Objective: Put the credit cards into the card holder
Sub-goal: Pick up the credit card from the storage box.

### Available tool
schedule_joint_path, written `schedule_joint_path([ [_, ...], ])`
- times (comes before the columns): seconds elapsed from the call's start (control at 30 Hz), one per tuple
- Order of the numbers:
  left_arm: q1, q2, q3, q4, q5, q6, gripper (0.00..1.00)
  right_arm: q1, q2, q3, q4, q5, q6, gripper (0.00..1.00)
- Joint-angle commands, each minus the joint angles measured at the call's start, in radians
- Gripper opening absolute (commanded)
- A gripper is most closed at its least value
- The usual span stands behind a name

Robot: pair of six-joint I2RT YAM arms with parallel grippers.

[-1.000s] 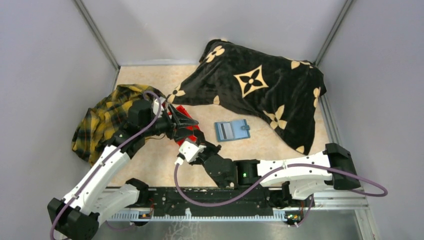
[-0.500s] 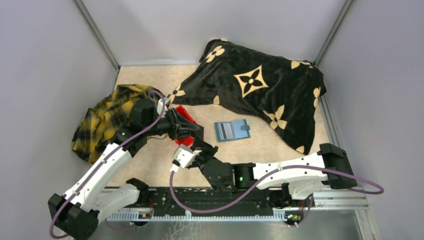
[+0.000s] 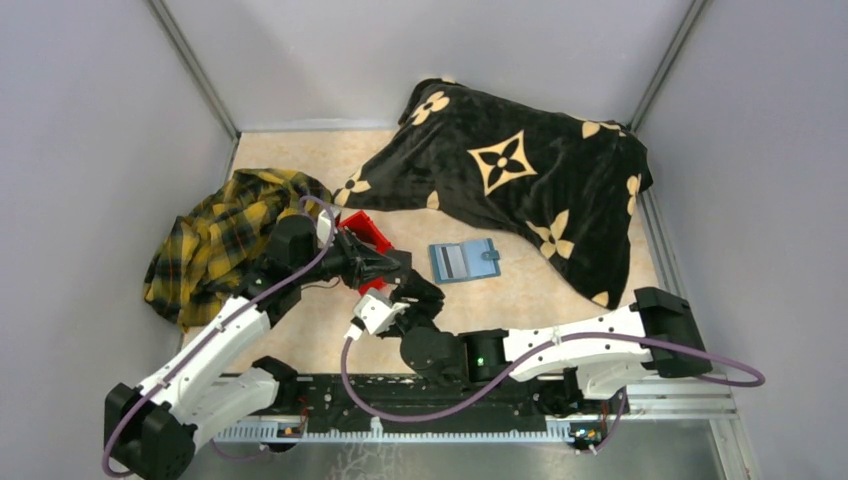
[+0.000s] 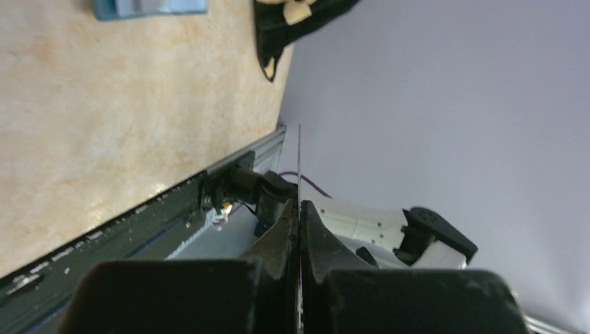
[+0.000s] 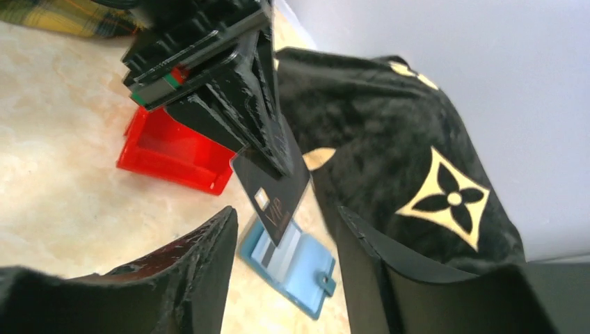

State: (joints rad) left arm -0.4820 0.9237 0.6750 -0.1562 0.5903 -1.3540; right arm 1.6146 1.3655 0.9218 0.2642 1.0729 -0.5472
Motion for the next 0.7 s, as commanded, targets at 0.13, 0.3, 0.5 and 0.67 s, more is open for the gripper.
schedule_joint_path([
  [0.13, -0.025, 0.084, -0.123, 0.310, -0.277, -0.004, 0.00, -0.008, -0.181, -0.009, -0.420, 0.130, 0.586, 0.66],
  [0.3, -0.070, 0.200, -0.144, 0.444, -0.346, 0.016, 0.00, -0.147, -0.287, -0.041, -0.549, 0.024, 0.814, 0.66],
  [0.5, -0.109, 0.324, -0.133, 0.556, -0.406, 0.038, 0.00, -0.383, -0.344, -0.077, -0.575, -0.133, 0.922, 0.65],
  [0.67, -0.160, 0.466, -0.063, 0.609, -0.440, 0.089, 0.00, -0.709, -0.306, -0.091, -0.589, -0.445, 1.021, 0.54],
])
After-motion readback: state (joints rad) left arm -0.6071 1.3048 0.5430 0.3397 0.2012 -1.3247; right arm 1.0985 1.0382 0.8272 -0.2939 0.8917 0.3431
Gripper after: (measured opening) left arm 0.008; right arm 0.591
